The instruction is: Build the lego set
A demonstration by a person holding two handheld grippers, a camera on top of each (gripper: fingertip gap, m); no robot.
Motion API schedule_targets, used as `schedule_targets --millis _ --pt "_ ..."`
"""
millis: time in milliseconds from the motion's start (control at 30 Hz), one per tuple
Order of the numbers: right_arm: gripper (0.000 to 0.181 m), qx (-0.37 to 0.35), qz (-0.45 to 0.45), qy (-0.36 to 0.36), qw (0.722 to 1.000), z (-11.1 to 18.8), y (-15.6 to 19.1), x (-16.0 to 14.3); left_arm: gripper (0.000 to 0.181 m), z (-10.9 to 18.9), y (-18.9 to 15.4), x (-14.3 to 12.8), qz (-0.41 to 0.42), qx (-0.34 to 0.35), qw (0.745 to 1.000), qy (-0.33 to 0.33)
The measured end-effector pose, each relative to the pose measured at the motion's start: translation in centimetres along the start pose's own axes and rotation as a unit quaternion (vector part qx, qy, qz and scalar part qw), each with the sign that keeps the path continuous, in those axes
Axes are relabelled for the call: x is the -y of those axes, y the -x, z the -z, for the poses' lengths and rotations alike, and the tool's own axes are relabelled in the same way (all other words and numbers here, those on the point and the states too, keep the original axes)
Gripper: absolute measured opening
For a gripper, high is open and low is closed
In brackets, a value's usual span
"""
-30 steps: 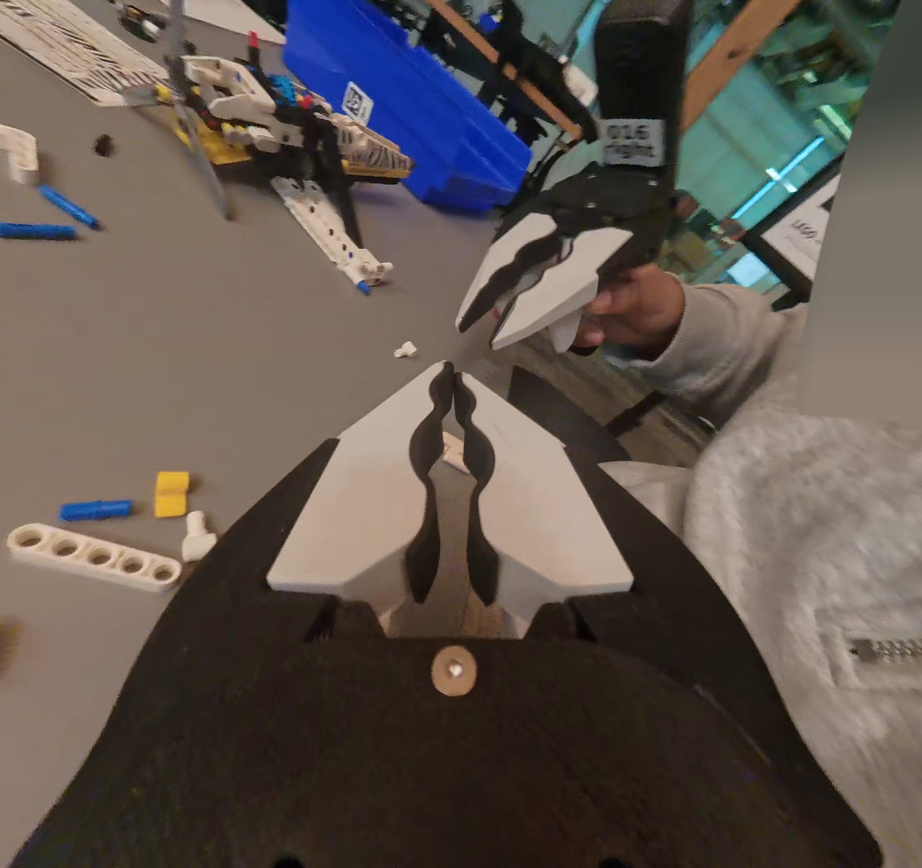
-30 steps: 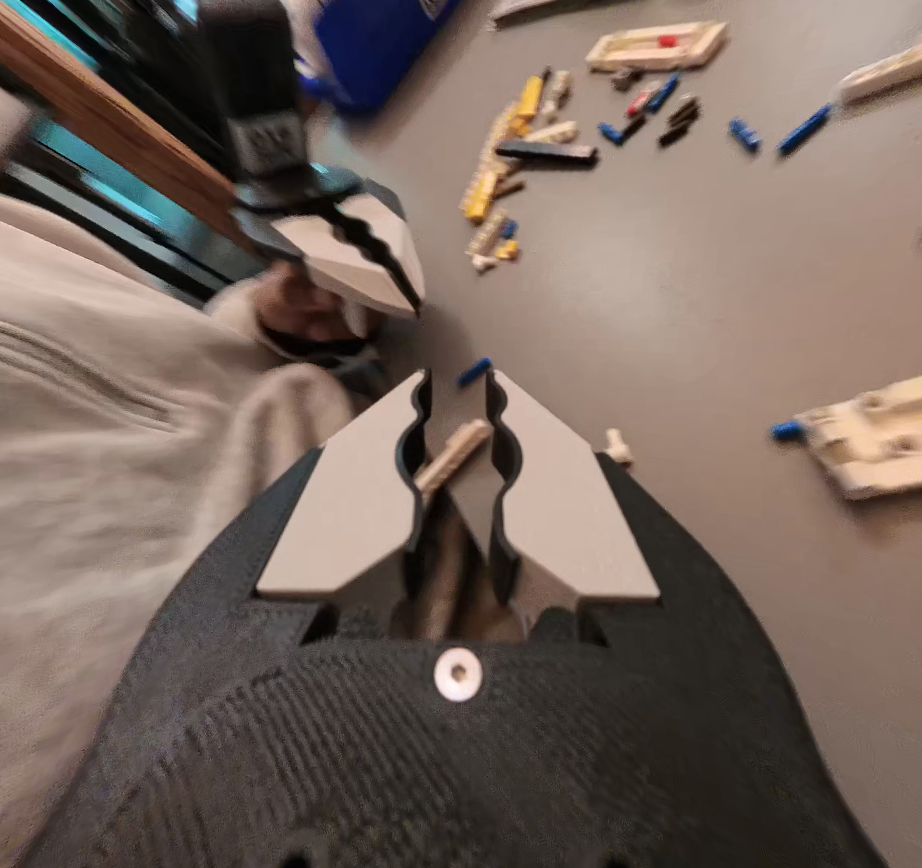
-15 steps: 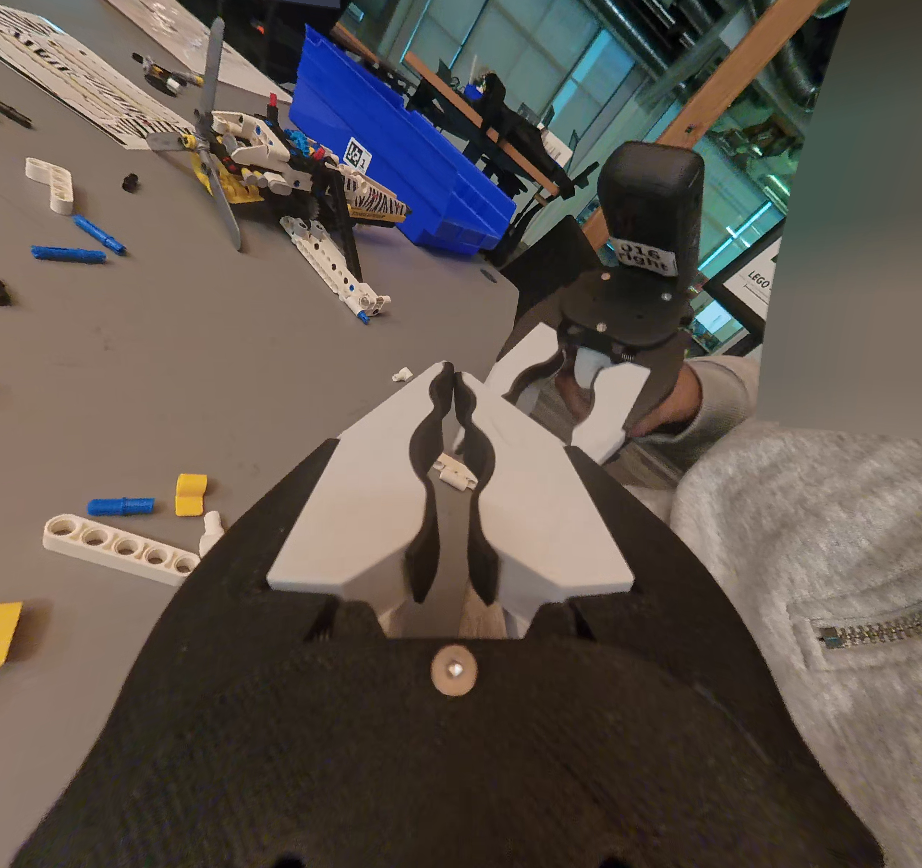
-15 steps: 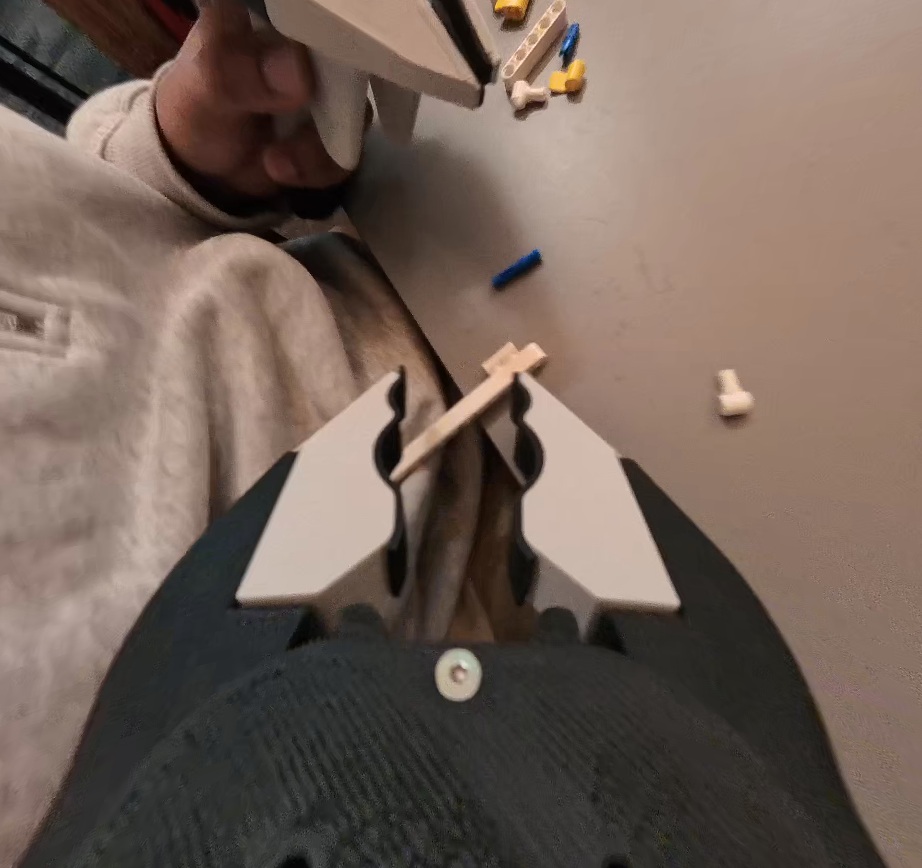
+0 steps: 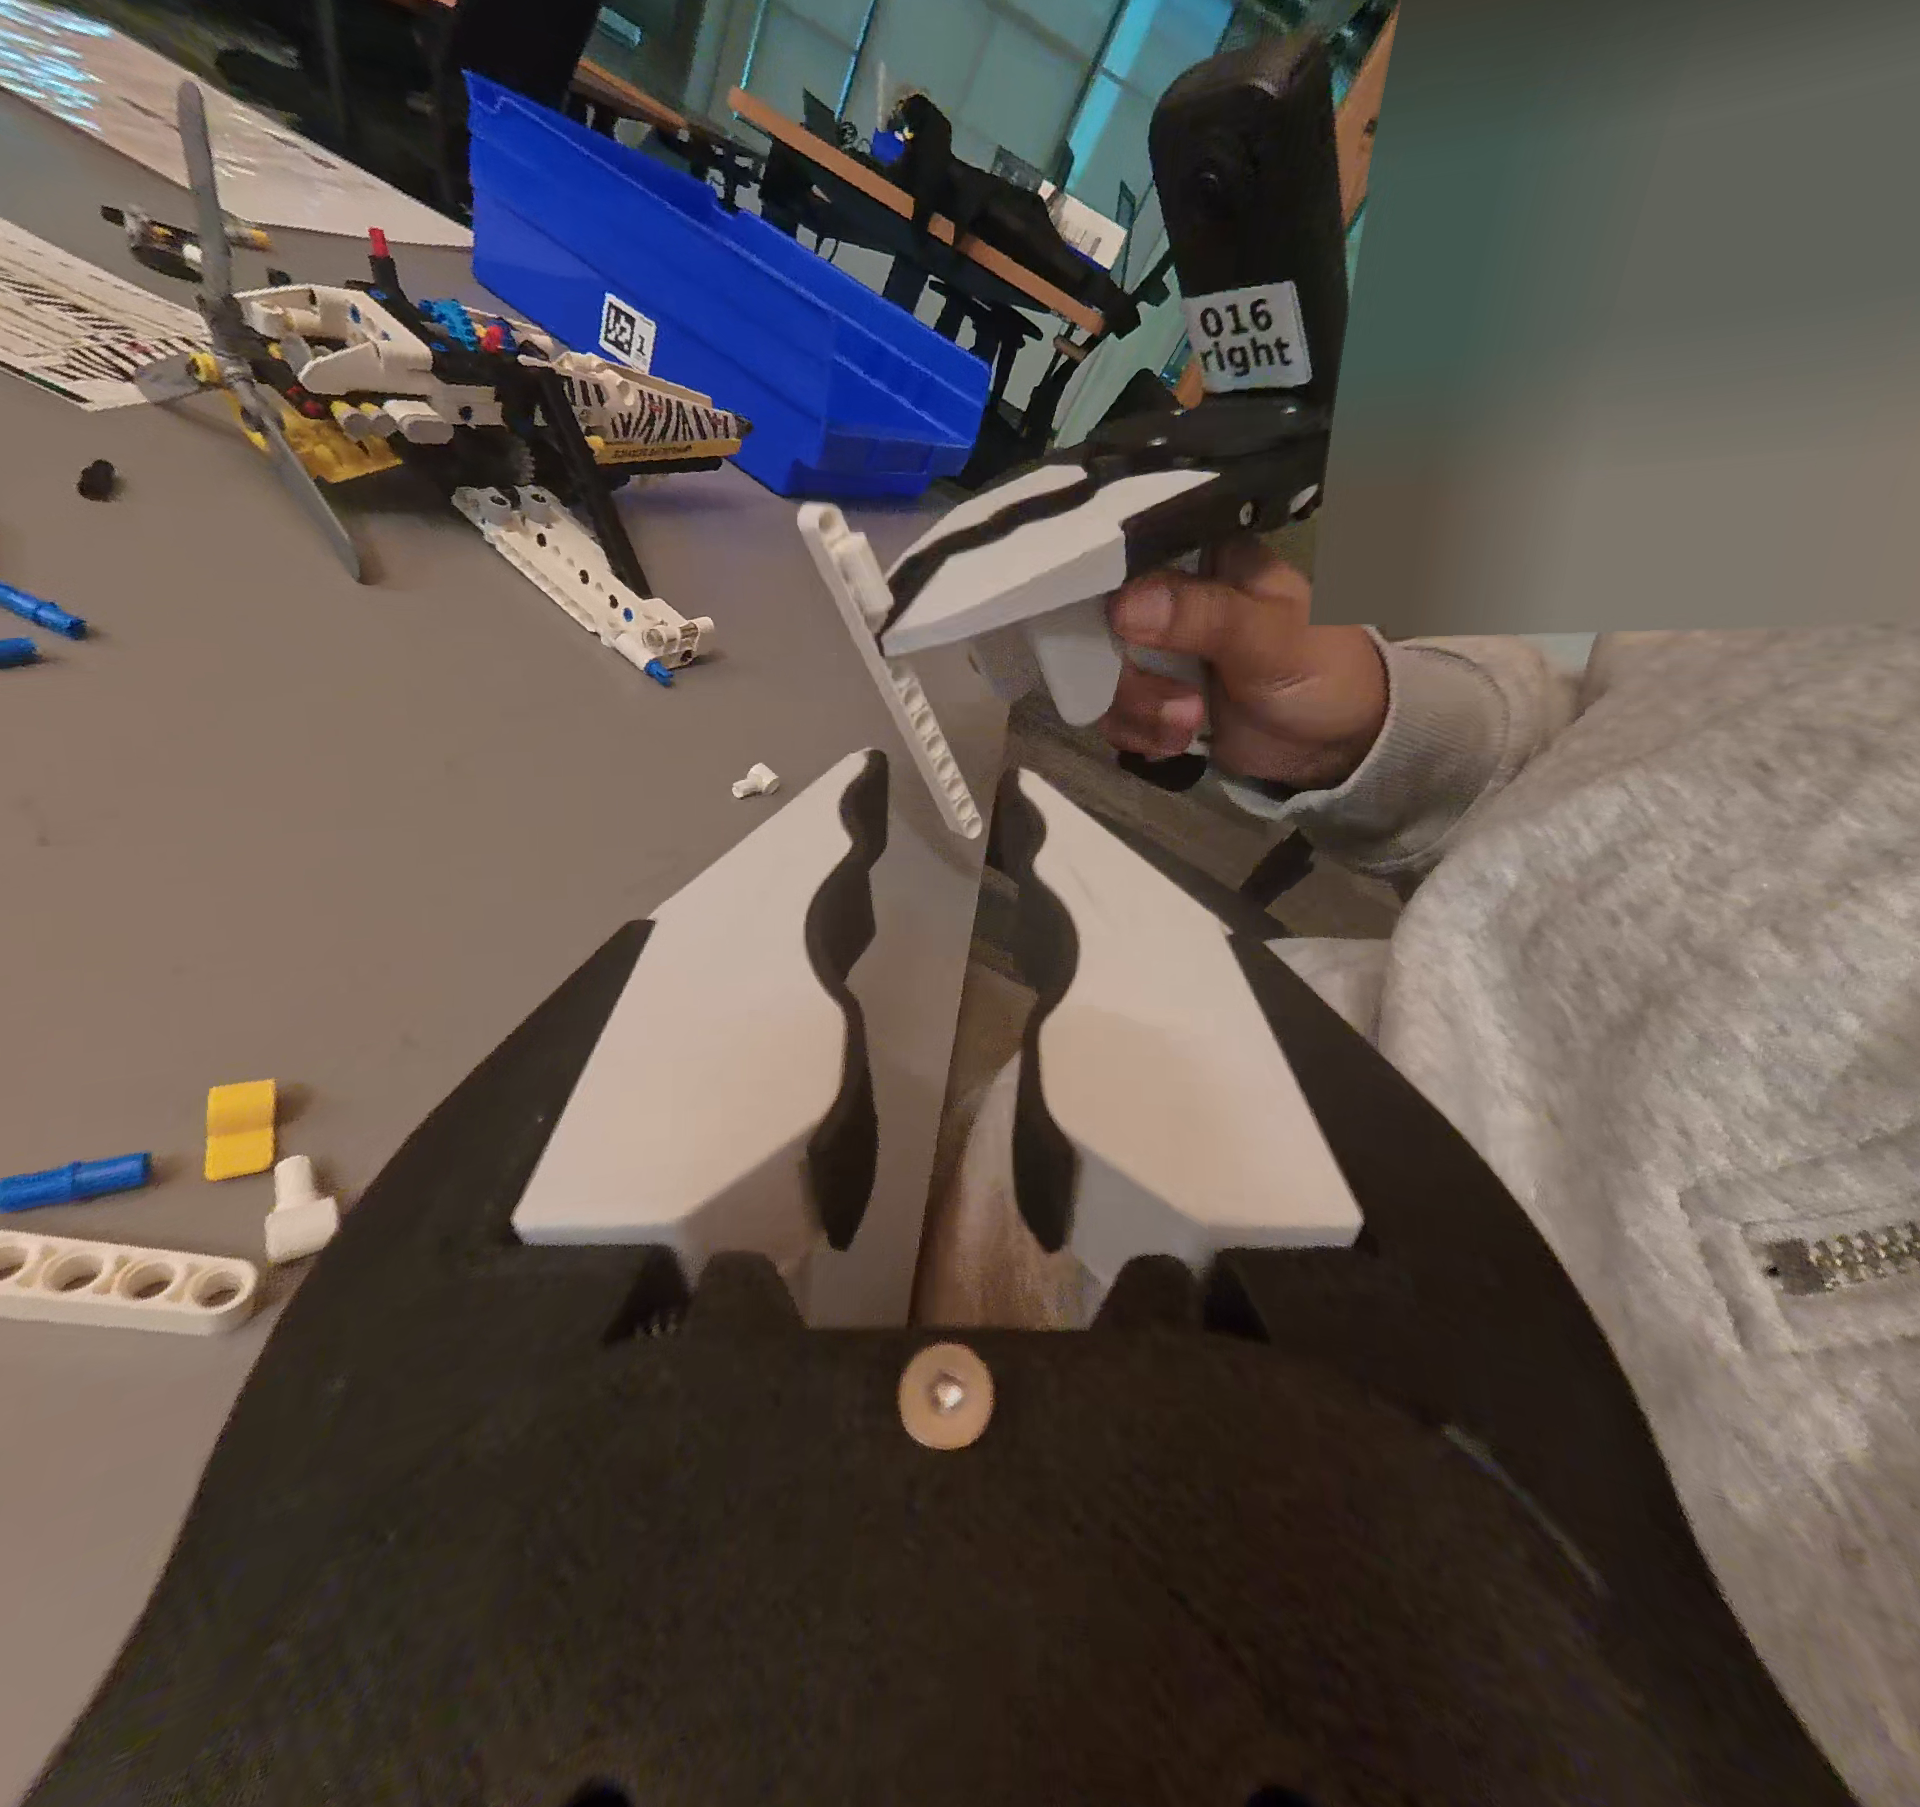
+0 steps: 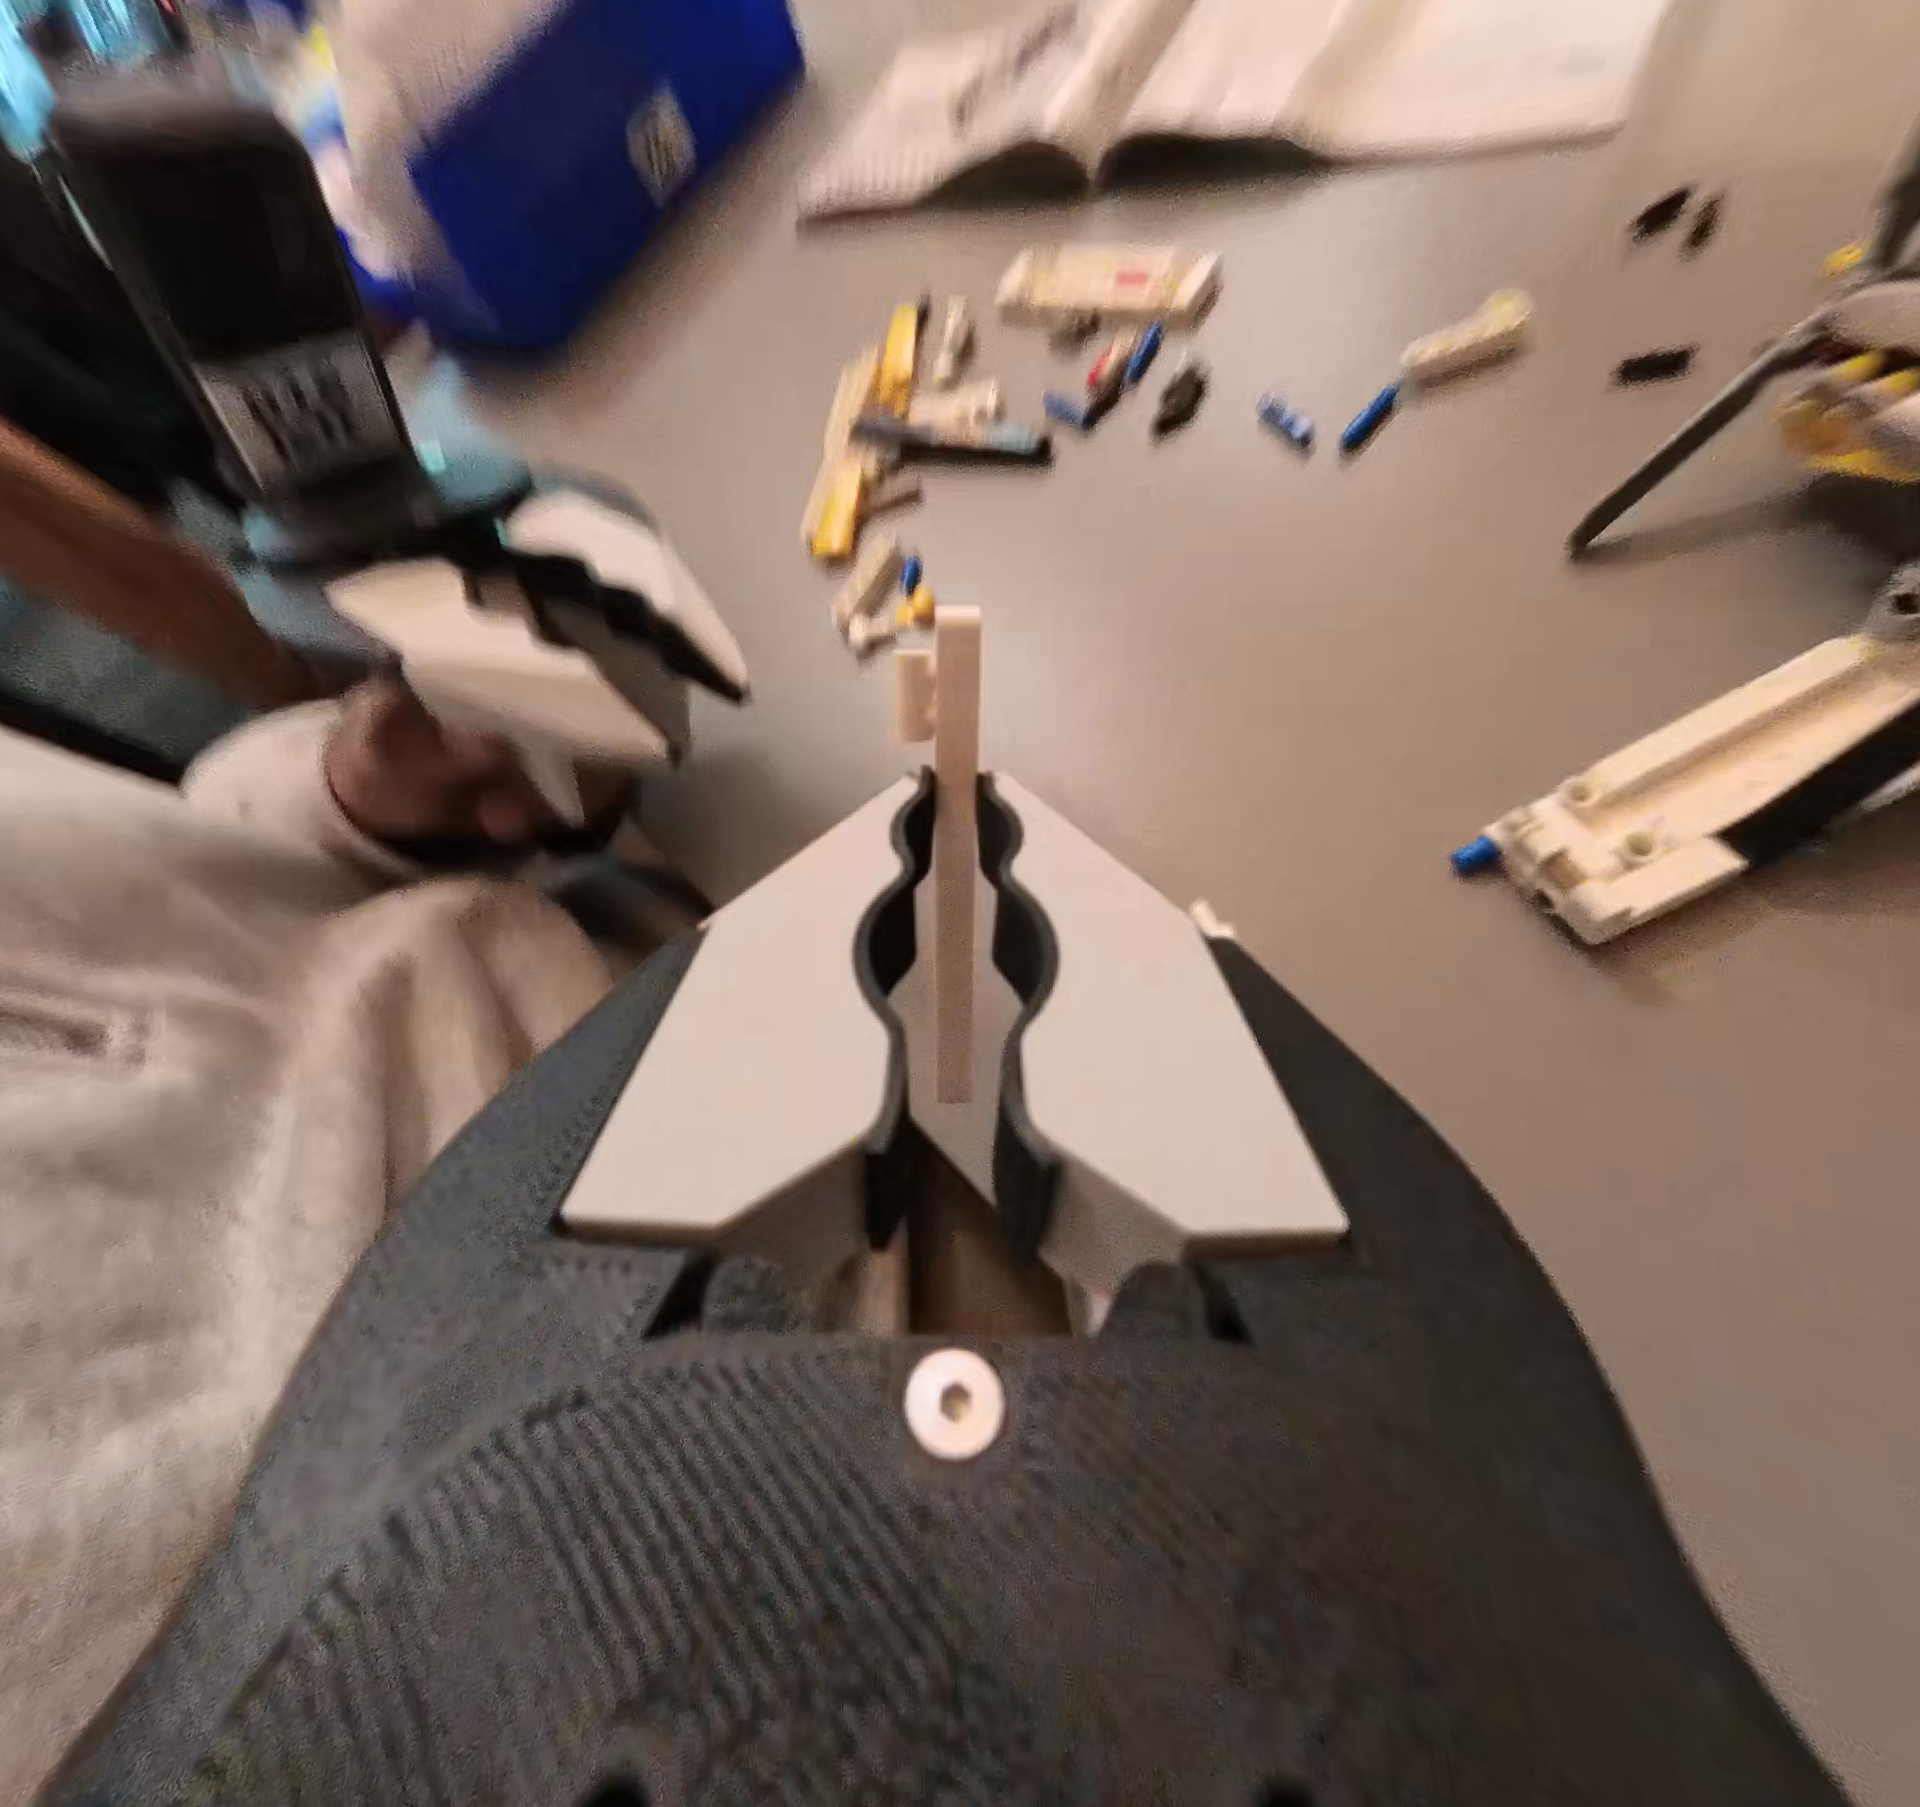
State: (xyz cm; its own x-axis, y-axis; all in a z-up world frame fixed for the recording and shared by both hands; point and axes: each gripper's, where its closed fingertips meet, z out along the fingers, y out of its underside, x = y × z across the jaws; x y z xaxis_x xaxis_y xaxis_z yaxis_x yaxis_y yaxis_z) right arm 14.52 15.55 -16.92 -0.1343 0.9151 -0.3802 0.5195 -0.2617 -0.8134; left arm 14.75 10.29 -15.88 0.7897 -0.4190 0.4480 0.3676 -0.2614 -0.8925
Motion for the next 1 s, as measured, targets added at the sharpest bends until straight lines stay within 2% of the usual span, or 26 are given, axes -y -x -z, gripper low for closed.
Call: schedule_targets --millis 100,167,267,333,433,467,500,533,600,800,1000 --pt "0.006 0.027 -0.030 -0.020 0.999 -0.1 0.2 0.0 0.034 -0.5 0.0 -0.1 0.007 0.004 1.000 -0.001" --pt "0.006 0.033 -0.056 -0.093 0.993 0.4 0.3 1.6 0.037 -0.9 0.1 -0.1 -0.003 0.012 1.000 0.005" --pt "0.005 0.072 -0.142 -0.225 0.961 1.7 0.7 4.8 0.041 -1.9 0.7 -0.2 -0.010 0.051 0.998 0.019" --pt "0.005 0.080 -0.179 -0.253 0.947 1.3 1.0 5.3 0.042 -2.5 1.2 0.1 -0.011 0.081 0.997 0.013" --pt "0.005 0.048 -0.178 -0.278 0.943 1.0 0.9 5.3 0.040 -3.1 0.7 0.5 -0.020 0.073 0.997 0.014" --pt "0.005 0.039 -0.179 -0.292 0.939 1.2 0.6 5.5 0.038 -3.2 0.8 0.4 -0.024 0.074 0.997 0.020" --pt "0.005 0.034 -0.182 -0.302 0.935 1.6 0.4 5.7 0.028 -3.2 1.2 0.1 -0.027 0.085 0.996 0.031" --pt "0.005 0.032 -0.187 -0.301 0.934 1.7 0.2 5.6 0.017 -3.2 1.7 -0.2 -0.029 0.098 0.994 0.040" --pt "0.005 0.030 -0.204 -0.285 0.936 1.6 -0.2 5.1 0.008 -3.3 2.1 -0.7 -0.026 0.103 0.993 0.052" --pt "0.006 0.017 -0.240 -0.261 0.935 2.1 -1.5 3.1 0.006 -3.7 2.6 -1.7 -0.015 0.095 0.991 0.092" --pt "0.010 -0.024 -0.248 -0.121 0.961 1.5 -3.2 -2.6 0.004 -3.9 3.5 -4.4 -0.064 0.119 0.968 0.211"
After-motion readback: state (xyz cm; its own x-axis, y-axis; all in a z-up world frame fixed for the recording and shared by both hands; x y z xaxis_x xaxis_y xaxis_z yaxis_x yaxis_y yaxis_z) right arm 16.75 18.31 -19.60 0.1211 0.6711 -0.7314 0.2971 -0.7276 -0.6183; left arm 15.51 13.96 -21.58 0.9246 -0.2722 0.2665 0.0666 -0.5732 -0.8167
